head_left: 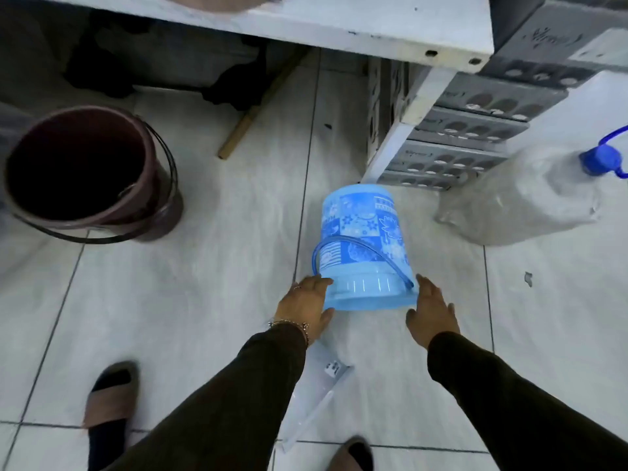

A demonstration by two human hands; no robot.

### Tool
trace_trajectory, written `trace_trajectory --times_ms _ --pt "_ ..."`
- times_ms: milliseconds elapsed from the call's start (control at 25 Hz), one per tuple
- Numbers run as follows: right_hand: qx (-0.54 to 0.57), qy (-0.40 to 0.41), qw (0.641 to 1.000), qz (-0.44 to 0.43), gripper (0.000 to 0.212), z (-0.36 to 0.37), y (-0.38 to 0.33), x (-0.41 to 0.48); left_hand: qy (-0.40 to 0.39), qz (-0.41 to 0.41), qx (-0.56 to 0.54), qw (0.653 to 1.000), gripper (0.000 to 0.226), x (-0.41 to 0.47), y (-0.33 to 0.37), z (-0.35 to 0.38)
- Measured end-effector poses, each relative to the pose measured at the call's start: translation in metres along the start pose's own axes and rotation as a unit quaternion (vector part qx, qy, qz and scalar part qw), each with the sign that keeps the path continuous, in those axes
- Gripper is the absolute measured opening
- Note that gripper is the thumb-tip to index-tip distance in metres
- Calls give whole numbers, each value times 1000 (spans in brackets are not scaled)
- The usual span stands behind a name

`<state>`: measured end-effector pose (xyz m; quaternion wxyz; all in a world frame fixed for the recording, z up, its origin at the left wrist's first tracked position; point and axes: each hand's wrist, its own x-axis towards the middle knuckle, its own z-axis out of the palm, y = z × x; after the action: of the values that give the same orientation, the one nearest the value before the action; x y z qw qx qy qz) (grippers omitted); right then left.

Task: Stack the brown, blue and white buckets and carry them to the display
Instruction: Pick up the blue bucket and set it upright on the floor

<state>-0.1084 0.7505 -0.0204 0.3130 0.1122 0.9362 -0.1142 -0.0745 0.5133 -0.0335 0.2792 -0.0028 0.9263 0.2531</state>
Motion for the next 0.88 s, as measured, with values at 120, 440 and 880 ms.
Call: trace_trajectory --times_ms 120,440,880 --pt "71 14 997 -19 51 12 23 22 -2 -9 -27 1000 45 18 18 36" --pt "213 250 939 -102 50 -35 19 29 192 -46 -154 968 27 18 37 -3" --pt "245 117 957 -98 65 -31 -7 49 188 -291 -552 759 19 60 31 -45"
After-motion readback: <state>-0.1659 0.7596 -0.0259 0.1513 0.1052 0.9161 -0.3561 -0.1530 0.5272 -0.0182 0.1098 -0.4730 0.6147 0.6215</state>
